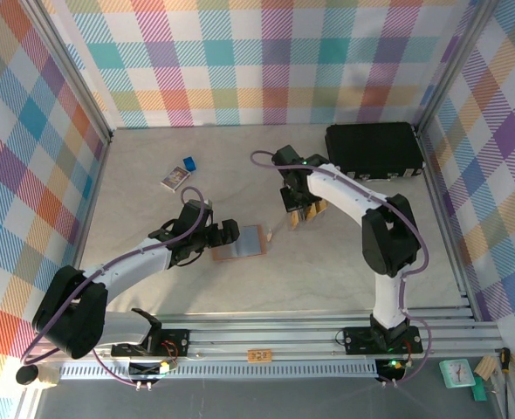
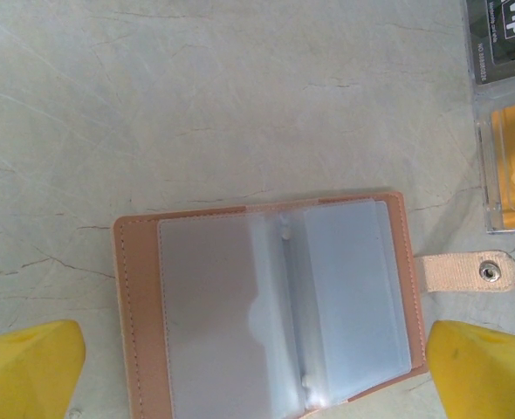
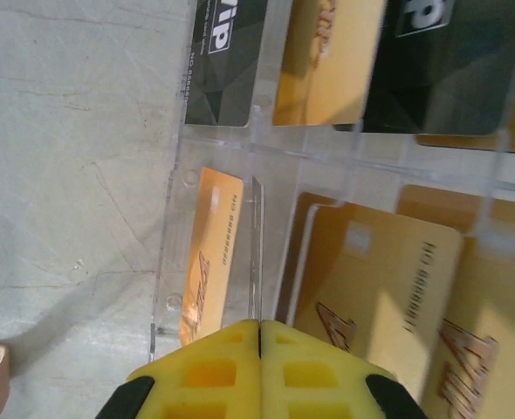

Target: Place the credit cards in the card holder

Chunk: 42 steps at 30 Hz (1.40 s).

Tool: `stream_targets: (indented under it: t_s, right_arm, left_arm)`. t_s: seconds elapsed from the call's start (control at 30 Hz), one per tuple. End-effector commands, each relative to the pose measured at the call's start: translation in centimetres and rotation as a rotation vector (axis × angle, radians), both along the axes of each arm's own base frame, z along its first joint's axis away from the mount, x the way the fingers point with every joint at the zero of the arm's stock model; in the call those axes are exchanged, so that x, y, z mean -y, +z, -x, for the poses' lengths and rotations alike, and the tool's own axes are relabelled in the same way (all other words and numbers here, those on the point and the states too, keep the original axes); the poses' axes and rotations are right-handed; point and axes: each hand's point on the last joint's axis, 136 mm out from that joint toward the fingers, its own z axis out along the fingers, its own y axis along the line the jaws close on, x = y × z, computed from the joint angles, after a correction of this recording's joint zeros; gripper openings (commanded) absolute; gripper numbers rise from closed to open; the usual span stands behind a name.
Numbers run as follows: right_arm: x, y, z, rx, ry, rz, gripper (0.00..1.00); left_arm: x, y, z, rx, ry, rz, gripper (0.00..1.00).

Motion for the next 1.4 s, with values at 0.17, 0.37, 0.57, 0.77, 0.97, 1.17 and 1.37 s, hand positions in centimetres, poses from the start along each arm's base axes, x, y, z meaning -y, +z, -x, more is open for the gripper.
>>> stream_targets:
  t_s: [0.17,0.37,0.57,0.77,0.97,1.17,1.37]
  right_arm:
    - [-0.4,8.9,1.9,0.112,0.041,-0.21,0.0]
    - [-2.9,11.2,4.1,0.103,0.076,-0.488,0.0]
    - [-6.6,10.8,6.1,0.047,0.09,-0.803,0.0]
    - [-8.9,8.1,6.9,-0.002,0.054,-1.037,0.0]
    - [-10.1,5.2,7.5,-0.023,0.043,-1.103,0.0]
    - [-11.8,3.4,8.4,-0.043,0.073,-1.11,0.0]
    - [-14.1,1.8,8.9,-0.067,0.121,-1.067,0.0]
  left_arm:
    - [-0.2,0.4,0.2,-0.021,0.008,-0.029,1.0]
    - [-1.0,0.1,0.1,-0.048,0.036,-0.085,1.0]
    - [-2.6,-1.3,0.7,-0.098,0.078,-0.169,1.0]
    - [-4.1,-2.6,1.0,-0.14,0.11,-0.258,1.0]
    - [-4.9,-3.9,1.2,-0.168,0.139,-0.309,1.0]
    - [-5.3,-5.0,1.4,-0.194,0.151,-0.329,1.0]
    - [-5.7,-5.3,1.5,-0.198,0.159,-0.353,1.0]
